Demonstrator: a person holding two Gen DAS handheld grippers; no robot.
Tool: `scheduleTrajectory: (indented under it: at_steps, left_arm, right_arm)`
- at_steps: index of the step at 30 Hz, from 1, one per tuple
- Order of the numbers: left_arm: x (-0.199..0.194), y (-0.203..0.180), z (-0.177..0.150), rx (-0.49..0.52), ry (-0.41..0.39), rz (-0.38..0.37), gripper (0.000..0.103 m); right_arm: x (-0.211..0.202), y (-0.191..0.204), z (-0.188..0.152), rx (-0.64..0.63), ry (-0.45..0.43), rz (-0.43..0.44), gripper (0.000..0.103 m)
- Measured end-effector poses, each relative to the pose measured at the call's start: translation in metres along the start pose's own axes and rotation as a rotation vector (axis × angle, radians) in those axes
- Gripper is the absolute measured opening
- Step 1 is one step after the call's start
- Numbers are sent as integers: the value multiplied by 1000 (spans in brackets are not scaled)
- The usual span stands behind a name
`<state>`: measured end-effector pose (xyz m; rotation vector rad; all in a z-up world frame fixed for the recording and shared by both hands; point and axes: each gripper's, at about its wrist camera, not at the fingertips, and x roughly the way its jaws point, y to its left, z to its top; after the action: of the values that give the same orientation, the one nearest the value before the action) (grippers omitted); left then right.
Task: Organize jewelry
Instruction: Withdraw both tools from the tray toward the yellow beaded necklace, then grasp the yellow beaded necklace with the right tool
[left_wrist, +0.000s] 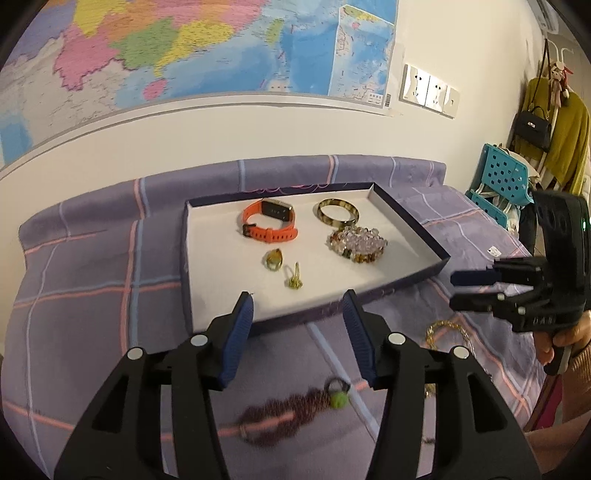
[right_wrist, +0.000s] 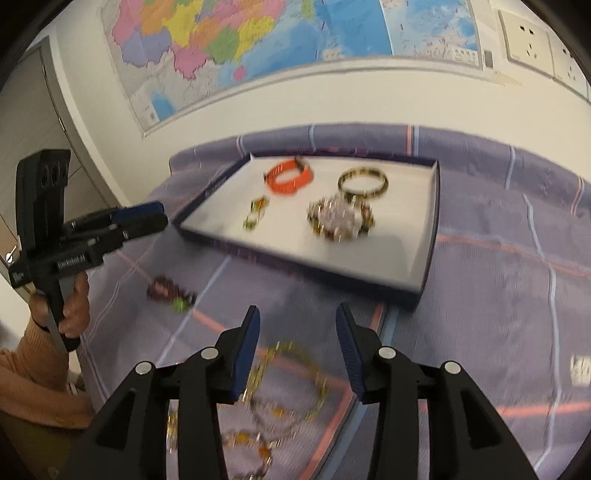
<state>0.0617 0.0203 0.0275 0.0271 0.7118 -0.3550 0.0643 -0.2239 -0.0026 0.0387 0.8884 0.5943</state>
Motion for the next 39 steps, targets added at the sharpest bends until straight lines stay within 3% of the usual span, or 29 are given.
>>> scheduleTrajectory:
  at_steps: [10,15,23,29,34,39]
  left_arm:
    - [-16,-9,-31,-17,16,-11,52]
    - [-15,-15,-44,-26,40,-30,53]
    - [-6,-21,-55,-42,79,-60,53]
    - [-4,-25,-57,-45,83,-71,53]
    - [-3,-25,-59,-56,91,-79,53]
    - [-3,-26,-62,-61,96,-82,53]
  right_arm:
    - [6,6,-36,-2,67,-35,46]
    - [5,14,-40,-47,75,-48,57]
    - [7,25,-46,-120,78,-113,57]
    - [6,24,-47,-143,72,-168,39]
    - [1,12,-46,-84,64,-143,10]
    - [-2,7,-45,-37,55,-107,5]
